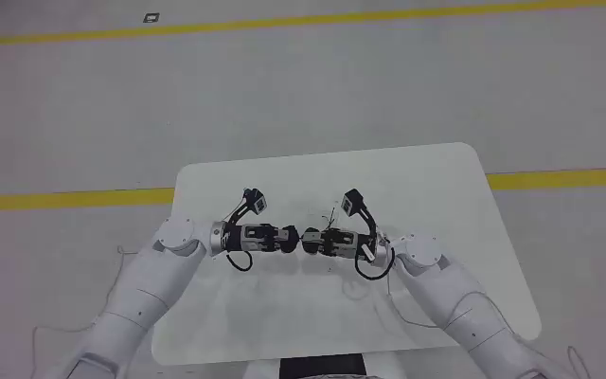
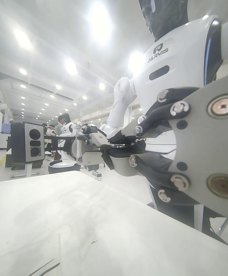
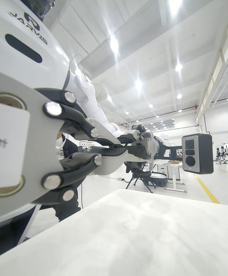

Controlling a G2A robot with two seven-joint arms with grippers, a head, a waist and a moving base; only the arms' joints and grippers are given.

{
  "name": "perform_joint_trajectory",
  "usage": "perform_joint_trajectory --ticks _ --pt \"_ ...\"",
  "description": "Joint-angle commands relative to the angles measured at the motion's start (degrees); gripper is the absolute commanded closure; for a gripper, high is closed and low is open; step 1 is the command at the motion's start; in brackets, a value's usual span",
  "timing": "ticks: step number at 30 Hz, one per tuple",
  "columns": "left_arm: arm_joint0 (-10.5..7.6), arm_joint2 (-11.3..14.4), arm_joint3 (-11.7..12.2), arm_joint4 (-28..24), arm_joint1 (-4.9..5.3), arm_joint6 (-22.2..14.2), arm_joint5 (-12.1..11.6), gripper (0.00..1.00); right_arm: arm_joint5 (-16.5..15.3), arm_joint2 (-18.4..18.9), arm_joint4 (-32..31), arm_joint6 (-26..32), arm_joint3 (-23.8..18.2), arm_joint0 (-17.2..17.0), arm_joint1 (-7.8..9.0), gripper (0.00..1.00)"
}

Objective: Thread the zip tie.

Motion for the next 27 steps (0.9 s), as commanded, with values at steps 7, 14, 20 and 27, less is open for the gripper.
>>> perform_joint_trajectory --ticks 7,14,20,27 --pt "-0.13 0.3 0.1 -0.2 0.1 0.1 0.0 0.94 0.1 -0.4 -0.1 -0.1 0.1 0.2 -0.02 1.0" --pt "-0.37 0.8 0.3 -0.3 0.13 0.3 0.1 0.96 -0.2 -0.5 0.3 -0.1 0.1 0.3 -0.03 1.0" --pt "-0.71 1.3 0.5 -0.3 0.1 0.5 0.1 1.0 -0.2 -0.6 0.5 -0.1 0.3 0.4 -0.01 1.0" --pt "-0.83 1.1 0.8 -0.9 0.2 0.7 -0.5 1.0 -0.4 0.2 1.2 -0.4 0.8 0.2 0.16 0.0"
